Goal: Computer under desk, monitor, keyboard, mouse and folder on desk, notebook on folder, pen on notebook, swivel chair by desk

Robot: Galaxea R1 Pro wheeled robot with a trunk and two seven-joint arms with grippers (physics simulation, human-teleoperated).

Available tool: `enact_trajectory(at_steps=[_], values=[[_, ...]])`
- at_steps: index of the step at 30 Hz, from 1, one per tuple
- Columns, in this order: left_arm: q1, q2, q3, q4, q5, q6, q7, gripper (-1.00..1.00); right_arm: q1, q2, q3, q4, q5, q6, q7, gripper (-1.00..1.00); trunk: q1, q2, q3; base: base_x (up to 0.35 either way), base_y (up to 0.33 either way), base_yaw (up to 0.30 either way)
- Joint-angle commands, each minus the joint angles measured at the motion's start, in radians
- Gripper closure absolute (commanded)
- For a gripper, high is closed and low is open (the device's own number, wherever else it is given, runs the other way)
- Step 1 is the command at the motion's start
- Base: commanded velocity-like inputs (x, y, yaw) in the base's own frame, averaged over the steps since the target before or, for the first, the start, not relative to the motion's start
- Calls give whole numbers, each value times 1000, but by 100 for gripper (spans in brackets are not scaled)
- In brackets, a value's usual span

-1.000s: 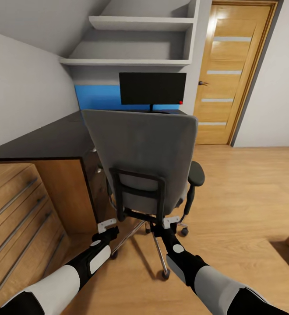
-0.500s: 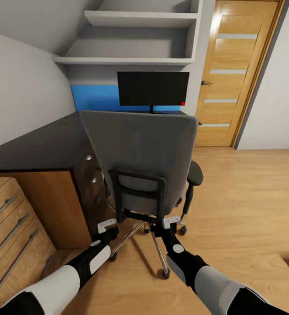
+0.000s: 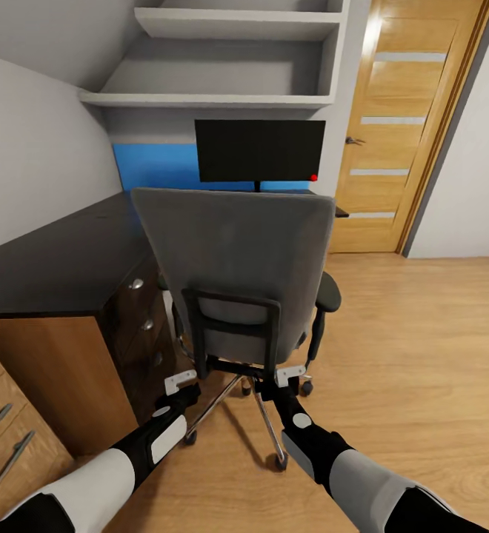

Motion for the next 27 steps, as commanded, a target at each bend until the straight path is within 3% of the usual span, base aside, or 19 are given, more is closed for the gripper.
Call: enact_trajectory(at_steps=[1,27], values=[[-1,0,-9,-1,8,-6,5,-100,-1,-1,5,1,-9,-4,-8,-100,0,0,-1,321,0,0],[-2,1,-9,-1,8,-6,6,-100,-1,-1,5,1,-9,-4,-8,-100,0,0,-1,321,-22,0]])
